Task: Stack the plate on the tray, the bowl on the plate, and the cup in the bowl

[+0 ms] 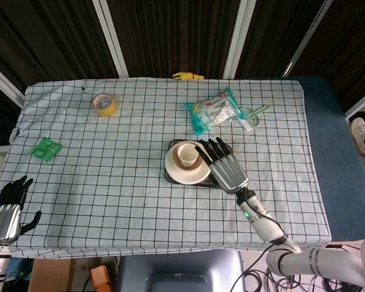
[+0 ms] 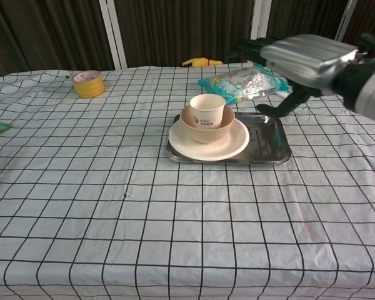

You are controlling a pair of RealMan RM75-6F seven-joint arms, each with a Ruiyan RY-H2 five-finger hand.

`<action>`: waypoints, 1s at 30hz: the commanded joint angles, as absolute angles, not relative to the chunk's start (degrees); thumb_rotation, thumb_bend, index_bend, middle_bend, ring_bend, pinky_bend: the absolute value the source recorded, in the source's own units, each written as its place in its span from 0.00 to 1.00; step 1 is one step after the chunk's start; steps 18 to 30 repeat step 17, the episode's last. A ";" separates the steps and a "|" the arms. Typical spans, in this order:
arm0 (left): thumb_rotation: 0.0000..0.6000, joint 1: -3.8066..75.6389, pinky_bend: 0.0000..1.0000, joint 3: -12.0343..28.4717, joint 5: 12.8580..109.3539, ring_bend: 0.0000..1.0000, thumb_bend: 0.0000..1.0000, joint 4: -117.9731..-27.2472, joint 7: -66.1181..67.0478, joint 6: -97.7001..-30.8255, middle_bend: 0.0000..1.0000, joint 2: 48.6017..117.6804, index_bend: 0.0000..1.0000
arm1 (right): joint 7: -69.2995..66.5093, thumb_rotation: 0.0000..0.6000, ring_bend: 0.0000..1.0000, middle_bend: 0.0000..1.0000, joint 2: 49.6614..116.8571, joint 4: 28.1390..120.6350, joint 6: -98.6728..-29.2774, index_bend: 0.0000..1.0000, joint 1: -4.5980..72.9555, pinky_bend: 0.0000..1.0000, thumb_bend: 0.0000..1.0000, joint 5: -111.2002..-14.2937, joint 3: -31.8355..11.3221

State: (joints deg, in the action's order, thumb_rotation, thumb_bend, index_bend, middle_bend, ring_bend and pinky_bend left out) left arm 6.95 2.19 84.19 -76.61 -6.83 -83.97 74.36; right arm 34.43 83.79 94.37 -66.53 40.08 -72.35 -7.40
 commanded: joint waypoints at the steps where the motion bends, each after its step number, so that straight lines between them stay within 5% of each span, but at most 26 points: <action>1: 1.00 4.24 0.01 0.29 83.60 0.00 0.36 -83.26 -2.73 -85.07 0.00 70.30 0.00 | 41.67 1.00 0.00 0.00 69.63 109.32 -81.57 0.01 25.42 0.00 0.30 -77.71 4.71; 5: 1.00 2.83 0.00 -0.82 86.23 0.00 0.36 -85.36 -0.50 -88.03 0.00 69.65 0.00 | 37.16 1.00 0.00 0.00 67.94 104.50 -95.23 0.01 12.73 0.00 0.30 -83.95 11.93; 8: 1.00 2.58 0.00 -0.85 87.37 0.00 0.36 -85.13 -0.52 -89.07 0.00 69.74 0.00 | 29.46 1.00 0.00 0.00 69.73 98.46 -99.24 0.02 7.54 0.00 0.30 -83.12 11.98; 30: 1.00 2.29 0.00 -0.47 89.86 0.00 0.36 -83.03 0.13 -91.33 0.00 71.55 0.00 | 20.99 1.00 0.00 0.00 67.98 95.04 -97.39 0.01 5.00 0.00 0.30 -82.90 9.13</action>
